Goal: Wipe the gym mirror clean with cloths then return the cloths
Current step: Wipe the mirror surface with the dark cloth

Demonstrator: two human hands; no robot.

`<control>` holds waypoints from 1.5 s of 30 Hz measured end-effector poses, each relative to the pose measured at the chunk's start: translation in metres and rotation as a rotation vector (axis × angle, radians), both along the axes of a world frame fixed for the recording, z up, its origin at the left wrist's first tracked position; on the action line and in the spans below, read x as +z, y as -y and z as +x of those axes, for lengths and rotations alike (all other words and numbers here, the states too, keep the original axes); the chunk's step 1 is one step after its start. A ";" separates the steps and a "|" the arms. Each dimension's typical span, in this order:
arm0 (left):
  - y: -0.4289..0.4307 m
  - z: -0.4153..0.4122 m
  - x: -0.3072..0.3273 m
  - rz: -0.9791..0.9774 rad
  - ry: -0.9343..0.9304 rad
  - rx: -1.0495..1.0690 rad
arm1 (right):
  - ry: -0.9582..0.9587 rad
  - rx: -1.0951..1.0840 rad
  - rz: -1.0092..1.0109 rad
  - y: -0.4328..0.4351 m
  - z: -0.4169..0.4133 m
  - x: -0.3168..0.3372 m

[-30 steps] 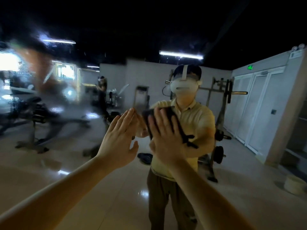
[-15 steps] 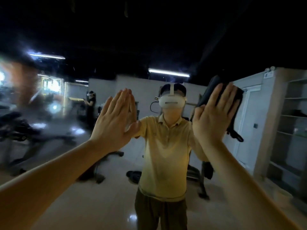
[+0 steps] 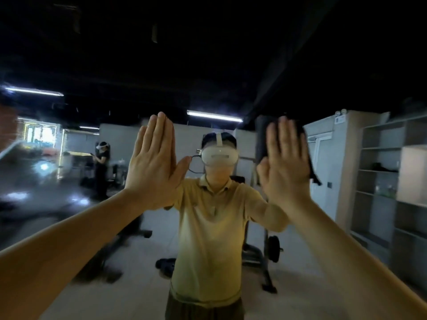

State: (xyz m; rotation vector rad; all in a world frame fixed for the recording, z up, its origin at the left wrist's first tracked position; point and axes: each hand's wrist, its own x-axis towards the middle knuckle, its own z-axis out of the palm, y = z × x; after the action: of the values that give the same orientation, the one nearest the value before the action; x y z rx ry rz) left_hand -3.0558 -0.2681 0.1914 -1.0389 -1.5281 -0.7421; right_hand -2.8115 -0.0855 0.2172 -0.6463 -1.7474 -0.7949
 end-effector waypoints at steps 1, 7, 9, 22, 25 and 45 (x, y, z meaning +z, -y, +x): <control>-0.005 0.000 -0.002 0.006 0.006 0.008 | -0.100 -0.023 -0.065 -0.010 0.014 0.012; -0.007 -0.007 -0.004 -0.001 -0.023 0.036 | -0.419 0.000 -0.181 0.022 -0.034 0.050; -0.005 -0.011 -0.003 -0.014 -0.052 0.041 | -0.290 0.071 -0.044 0.053 -0.078 0.045; -0.003 -0.006 -0.003 -0.043 -0.017 0.044 | -0.241 -0.090 -0.157 -0.024 0.040 0.032; -0.003 -0.004 -0.003 -0.060 0.000 0.050 | -0.380 -0.137 -0.197 -0.016 0.033 0.045; 0.104 -0.034 0.010 -0.329 0.302 0.194 | -0.128 0.102 -0.068 0.035 -0.043 0.040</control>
State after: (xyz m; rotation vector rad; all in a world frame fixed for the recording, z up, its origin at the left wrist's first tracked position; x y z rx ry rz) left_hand -3.0899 -0.3718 0.2010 -1.0283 -2.0307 -0.5382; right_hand -2.8544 -0.1200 0.2567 -0.6343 -1.6820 -0.6124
